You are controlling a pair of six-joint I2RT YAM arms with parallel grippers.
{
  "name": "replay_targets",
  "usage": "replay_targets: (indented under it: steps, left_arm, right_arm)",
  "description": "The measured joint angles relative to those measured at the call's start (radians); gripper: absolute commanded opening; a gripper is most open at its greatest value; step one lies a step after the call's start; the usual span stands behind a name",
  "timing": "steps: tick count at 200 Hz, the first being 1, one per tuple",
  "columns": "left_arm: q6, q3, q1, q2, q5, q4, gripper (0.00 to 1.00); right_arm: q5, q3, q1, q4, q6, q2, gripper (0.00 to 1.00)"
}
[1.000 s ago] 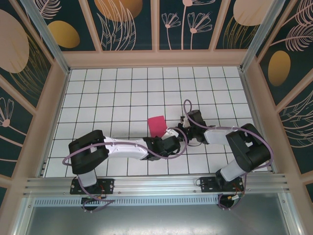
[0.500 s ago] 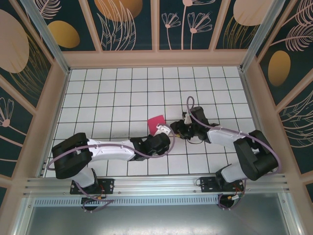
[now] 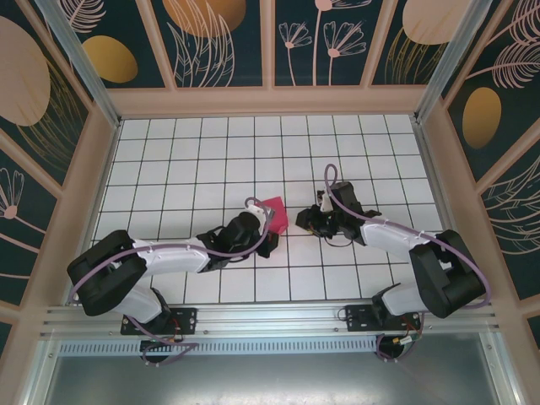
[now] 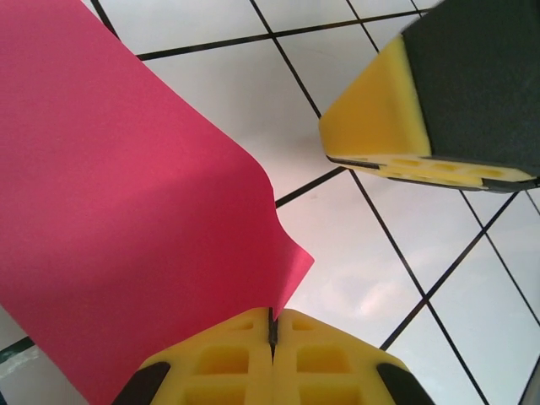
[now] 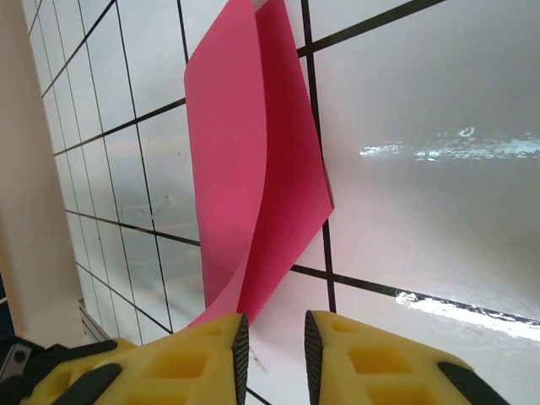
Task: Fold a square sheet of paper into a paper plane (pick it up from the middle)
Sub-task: Third fold the triangle at the center of the table.
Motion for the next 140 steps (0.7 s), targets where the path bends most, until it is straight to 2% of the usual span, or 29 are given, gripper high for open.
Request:
replay_targets:
  steps: [29,76,140]
  left_arm:
    - [-0.026,-0.022,0.054,0.000,0.093,0.058,0.00]
    - [-0.044,-0.060,0.108,0.000,0.161,0.111,0.00]
    - [-0.086,-0.106,0.119,0.006,0.200,0.186,0.00]
  right_arm:
    - [0.000,0.012,0.001,-0.001,-0.009,0.022,0.15]
    - [0.007,0.076,0.041,0.002,-0.018,0.126,0.07]
    - [0.021,0.124,0.082,0.048,-0.002,0.257,0.07]
